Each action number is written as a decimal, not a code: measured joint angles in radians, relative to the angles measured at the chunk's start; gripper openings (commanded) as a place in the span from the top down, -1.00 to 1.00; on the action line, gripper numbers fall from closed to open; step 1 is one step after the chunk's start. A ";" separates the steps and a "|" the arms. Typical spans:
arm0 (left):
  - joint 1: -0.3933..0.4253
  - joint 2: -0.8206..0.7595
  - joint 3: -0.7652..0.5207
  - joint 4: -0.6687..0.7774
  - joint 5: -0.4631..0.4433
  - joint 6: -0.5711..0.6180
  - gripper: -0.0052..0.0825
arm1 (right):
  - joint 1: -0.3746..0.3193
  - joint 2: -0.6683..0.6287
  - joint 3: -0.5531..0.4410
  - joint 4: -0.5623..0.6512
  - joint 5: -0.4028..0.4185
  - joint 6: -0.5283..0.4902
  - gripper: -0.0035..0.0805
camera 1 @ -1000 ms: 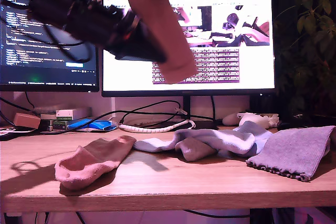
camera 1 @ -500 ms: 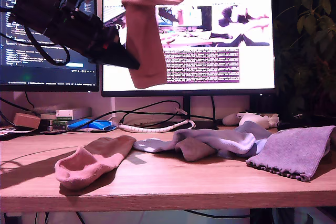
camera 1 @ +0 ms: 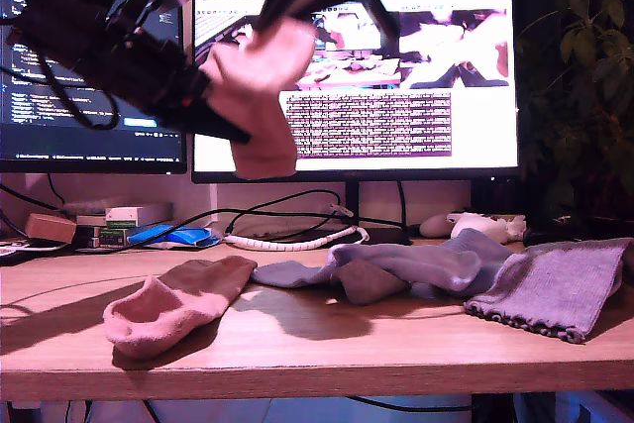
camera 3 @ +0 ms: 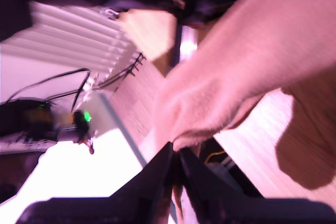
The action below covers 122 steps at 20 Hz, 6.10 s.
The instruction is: Pair up the socks based on colour and pattern, by placing them on top of one another
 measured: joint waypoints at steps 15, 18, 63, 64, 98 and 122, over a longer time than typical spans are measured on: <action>0.100 0.126 0.000 -0.047 -0.001 0.171 0.94 | 0.043 0.005 -0.363 0.438 0.007 0.156 0.94; 0.105 0.128 0.000 -0.048 0.001 0.171 0.94 | 0.061 0.021 -0.363 0.462 0.003 0.158 0.94; 0.102 -0.014 0.002 -0.140 -0.167 0.143 0.77 | 0.094 0.088 -0.363 0.553 0.010 0.236 0.06; 0.098 -0.014 0.002 -0.154 -0.166 0.142 0.84 | 0.085 0.045 -0.363 0.533 0.020 0.232 0.06; -0.163 -0.058 0.002 -0.251 0.018 0.037 0.93 | -0.473 -0.370 -0.848 0.428 0.323 0.180 0.09; -0.195 -0.058 0.002 -0.164 0.028 0.027 0.92 | -0.542 -0.370 -0.848 0.383 0.377 0.175 0.09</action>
